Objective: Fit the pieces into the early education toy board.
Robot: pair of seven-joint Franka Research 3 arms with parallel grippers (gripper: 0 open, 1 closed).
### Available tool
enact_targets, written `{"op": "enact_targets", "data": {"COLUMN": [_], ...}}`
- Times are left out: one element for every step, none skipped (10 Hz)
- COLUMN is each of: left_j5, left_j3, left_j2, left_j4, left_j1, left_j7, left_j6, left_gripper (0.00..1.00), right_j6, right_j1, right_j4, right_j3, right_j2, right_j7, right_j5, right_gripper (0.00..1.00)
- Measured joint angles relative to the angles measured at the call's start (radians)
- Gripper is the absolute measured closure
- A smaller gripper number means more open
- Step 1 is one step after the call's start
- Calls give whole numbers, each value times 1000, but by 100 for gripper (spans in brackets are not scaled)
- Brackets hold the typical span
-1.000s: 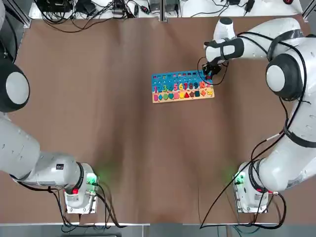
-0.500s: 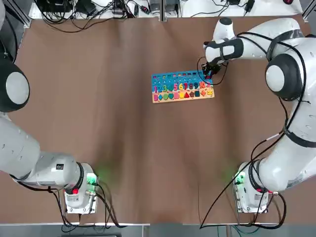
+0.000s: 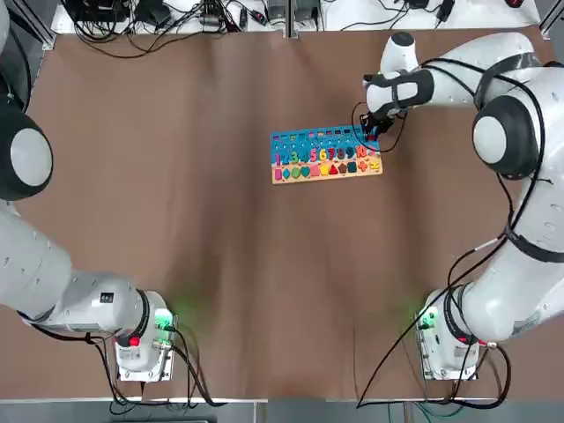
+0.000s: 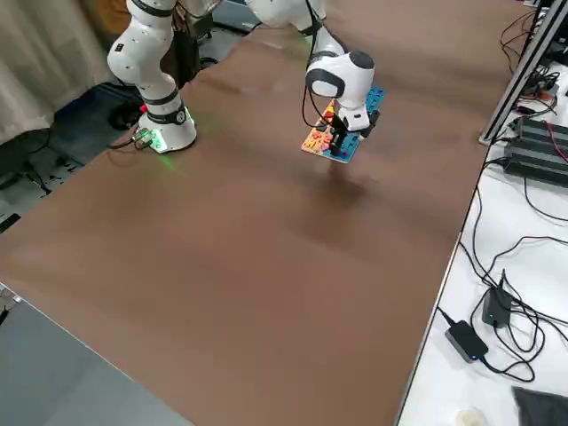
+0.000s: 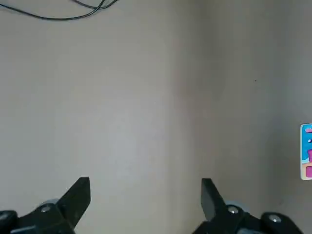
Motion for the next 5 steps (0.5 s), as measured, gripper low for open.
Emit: {"op": "enact_targets", "data": {"left_j5": [0,0,0,0,0], "left_j3": [0,0,0,0,0], "left_j2": [0,0,0,0,0], "left_j4": [0,0,0,0,0], "left_j1": [0,0,0,0,0], "left_j7": [0,0,0,0,0], "left_j6": [0,0,0,0,0], "left_gripper": [0,0,0,0,0], "right_j6": [2,3,3,3,6], "right_j1": [0,0,0,0,0], "right_j4": [-1,-2,-2,-2,-2], "right_j3": [0,0,0,0,0], "right_j2": [0,-1,-1,-1,0], "right_j7": [0,0,0,0,1], "right_j5": [0,0,0,0,0], "right_gripper": [64,64,64,64,62]}}
